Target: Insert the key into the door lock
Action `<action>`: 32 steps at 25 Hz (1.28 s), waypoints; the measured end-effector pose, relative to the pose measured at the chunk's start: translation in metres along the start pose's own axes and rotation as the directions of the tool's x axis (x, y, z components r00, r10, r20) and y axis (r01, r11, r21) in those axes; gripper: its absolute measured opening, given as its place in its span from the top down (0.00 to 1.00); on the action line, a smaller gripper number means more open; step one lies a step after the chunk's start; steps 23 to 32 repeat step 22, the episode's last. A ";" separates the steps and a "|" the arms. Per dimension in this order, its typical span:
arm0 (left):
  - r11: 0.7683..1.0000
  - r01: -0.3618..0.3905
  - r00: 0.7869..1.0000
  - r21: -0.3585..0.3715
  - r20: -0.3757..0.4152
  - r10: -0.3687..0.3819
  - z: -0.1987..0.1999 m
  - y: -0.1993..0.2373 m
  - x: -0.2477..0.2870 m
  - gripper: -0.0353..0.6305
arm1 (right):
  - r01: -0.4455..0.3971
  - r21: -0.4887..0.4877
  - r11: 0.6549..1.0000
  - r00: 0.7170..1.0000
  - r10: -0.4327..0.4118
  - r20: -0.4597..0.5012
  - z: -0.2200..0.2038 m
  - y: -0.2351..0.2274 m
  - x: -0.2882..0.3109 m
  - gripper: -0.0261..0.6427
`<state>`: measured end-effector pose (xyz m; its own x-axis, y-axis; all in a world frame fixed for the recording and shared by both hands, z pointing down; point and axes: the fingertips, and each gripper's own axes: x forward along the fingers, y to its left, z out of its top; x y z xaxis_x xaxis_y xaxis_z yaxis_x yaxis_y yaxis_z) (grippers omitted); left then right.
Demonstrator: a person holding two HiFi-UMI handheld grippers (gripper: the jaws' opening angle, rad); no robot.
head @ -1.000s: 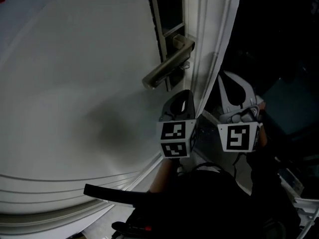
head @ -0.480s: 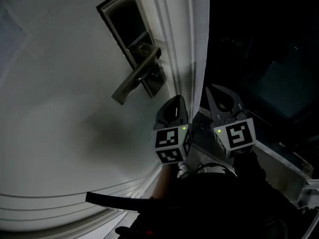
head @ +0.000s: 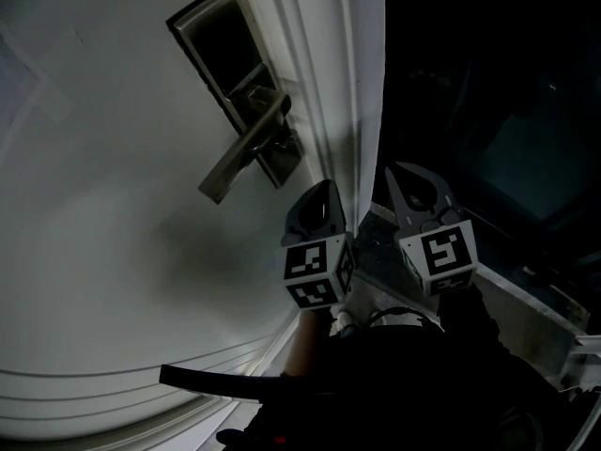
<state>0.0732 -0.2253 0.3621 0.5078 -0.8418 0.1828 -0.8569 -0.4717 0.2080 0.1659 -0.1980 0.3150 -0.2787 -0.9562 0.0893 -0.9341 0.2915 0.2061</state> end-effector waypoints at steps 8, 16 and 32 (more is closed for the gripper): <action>1.000 -0.008 1.000 0.001 0.014 0.008 0.006 -0.001 -0.002 0.95 | -0.001 0.008 1.000 1.000 0.001 0.001 0.001 -0.001 0.002 0.96; 1.000 0.003 1.000 -0.001 -0.002 -0.003 0.001 -0.001 -0.004 0.95 | 0.001 0.010 1.000 1.000 -0.001 0.000 0.001 -0.001 0.003 0.96; 1.000 0.006 1.000 -0.005 0.003 -0.006 0.000 -0.001 -0.004 0.95 | -0.001 0.008 1.000 1.000 0.001 0.000 0.002 0.002 0.003 0.96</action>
